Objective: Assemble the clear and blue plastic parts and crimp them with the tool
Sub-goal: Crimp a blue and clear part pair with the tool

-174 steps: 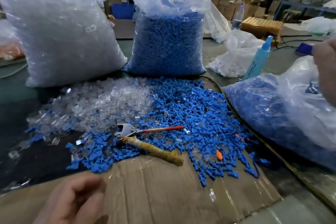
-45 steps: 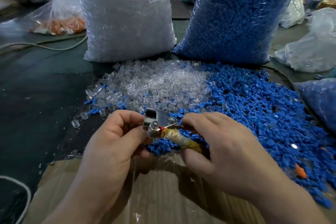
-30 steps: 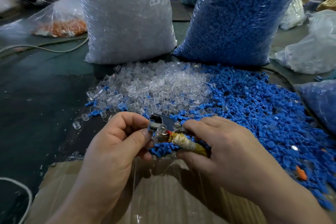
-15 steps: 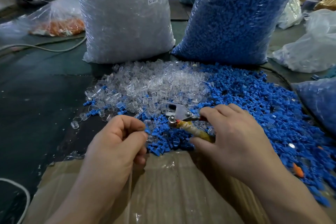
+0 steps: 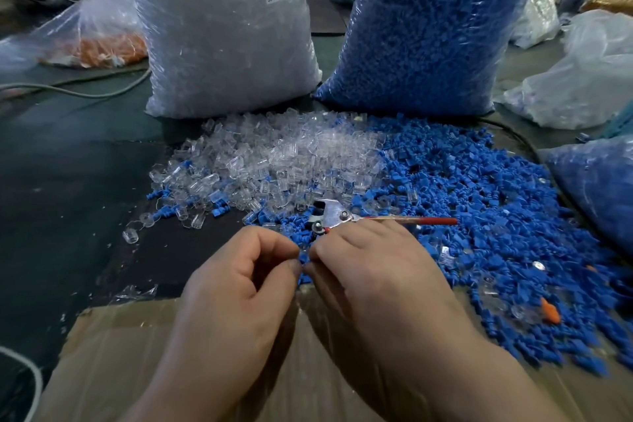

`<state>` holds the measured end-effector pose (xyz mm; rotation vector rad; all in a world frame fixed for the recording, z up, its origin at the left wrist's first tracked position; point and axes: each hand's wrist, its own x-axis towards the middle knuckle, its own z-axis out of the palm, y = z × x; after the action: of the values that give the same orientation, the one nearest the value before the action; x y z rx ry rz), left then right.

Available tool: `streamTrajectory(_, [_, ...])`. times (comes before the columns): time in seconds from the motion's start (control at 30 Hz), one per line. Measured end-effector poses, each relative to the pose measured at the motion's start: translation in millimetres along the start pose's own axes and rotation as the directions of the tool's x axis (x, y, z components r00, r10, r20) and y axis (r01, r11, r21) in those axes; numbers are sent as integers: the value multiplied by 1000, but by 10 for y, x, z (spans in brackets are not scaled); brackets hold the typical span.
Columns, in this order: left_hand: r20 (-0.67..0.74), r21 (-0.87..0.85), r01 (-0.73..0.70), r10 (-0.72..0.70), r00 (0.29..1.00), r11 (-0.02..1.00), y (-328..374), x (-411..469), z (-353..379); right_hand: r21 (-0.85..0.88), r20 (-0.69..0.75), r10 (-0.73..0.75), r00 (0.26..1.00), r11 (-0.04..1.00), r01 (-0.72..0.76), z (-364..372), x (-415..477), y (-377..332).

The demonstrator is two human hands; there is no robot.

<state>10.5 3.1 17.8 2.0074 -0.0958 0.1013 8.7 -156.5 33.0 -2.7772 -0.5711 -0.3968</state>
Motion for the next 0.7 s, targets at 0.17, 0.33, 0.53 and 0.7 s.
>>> streamTrajectory(0.17, [29, -259, 96, -91, 995, 961, 81, -8, -70, 70, -32, 12, 999, 998, -10, -43, -1, -12])
streamTrajectory(0.33, [252, -282, 245, -174, 952, 928, 35, 33, -144, 72, -74, -94, 993, 992, 99, -65, -15, -95])
streamTrajectory(0.53, [346, -444, 29, 142, 927, 896, -8, 18, -227, 791, 543, 187, 819, 213, -574, -226, 1, -167])
streamTrajectory(0.7, [581, -74, -179, 189, 792, 981, -37, 79, -428, 463, 448, 282, 849, 739, -490, -220, -27, 48])
